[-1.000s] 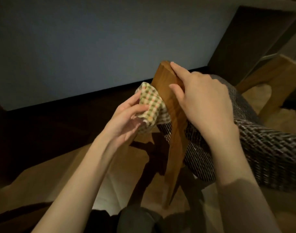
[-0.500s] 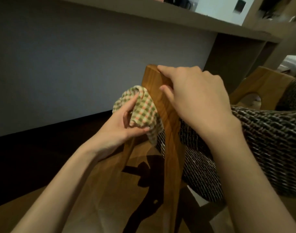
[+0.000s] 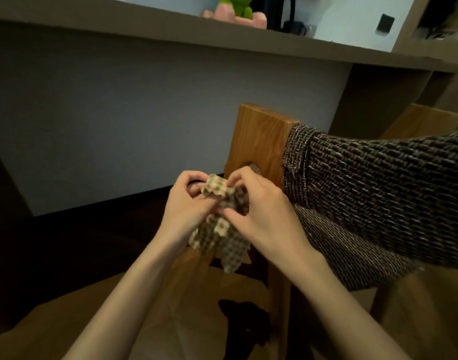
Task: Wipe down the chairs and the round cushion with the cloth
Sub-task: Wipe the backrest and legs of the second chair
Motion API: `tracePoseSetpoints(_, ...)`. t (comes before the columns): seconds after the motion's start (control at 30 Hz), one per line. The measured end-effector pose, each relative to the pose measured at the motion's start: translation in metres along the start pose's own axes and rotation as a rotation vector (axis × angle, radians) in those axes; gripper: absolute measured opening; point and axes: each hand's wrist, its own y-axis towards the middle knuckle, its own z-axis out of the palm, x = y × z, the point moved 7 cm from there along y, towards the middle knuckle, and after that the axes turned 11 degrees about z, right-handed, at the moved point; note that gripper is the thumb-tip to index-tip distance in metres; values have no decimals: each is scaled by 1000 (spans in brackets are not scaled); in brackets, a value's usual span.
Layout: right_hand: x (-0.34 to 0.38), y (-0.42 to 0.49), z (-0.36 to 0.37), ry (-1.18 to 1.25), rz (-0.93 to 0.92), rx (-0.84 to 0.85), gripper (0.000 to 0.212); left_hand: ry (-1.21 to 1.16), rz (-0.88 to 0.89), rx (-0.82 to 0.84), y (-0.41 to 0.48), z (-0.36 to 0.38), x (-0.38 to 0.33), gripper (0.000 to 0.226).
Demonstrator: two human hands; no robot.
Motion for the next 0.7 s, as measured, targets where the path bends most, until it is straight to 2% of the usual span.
tracePoseSetpoints(0.1,-22,-1,13,179,127,3,14,-76,-78,29,-7,-6,7,37)
tracePoseSetpoints(0.17,-31,-3,20,251,177,13,4,53,-33,2,-6,-21,7,19)
tracePoseSetpoints(0.23,-36,-5,24,285,202,12,4,230,40,18,-4,-33,9,6)
tracePoseSetpoints(0.37,-42,-8,37,317,246,65,7,422,44,147,-9,-35,26,9)
tracePoseSetpoints(0.47,-44,-11,47,350,255,130,7,262,-120,224,-18,-28,43,8)
tracePoseSetpoints(0.5,-44,-10,51,380,264,165,9,231,-128,279,-21,-23,45,14)
tracePoseSetpoints(0.57,-45,-7,59,478,312,254,13,310,-48,405,-26,-12,42,32)
tracePoseSetpoints(0.6,-47,-6,62,515,337,282,15,370,1,419,-26,-8,38,32)
tracePoseSetpoints(0.67,-54,-6,63,520,367,273,19,407,21,294,-22,-13,33,13)
tracePoseSetpoints(0.7,-58,-7,63,507,379,253,21,384,-18,192,-18,-21,34,13)
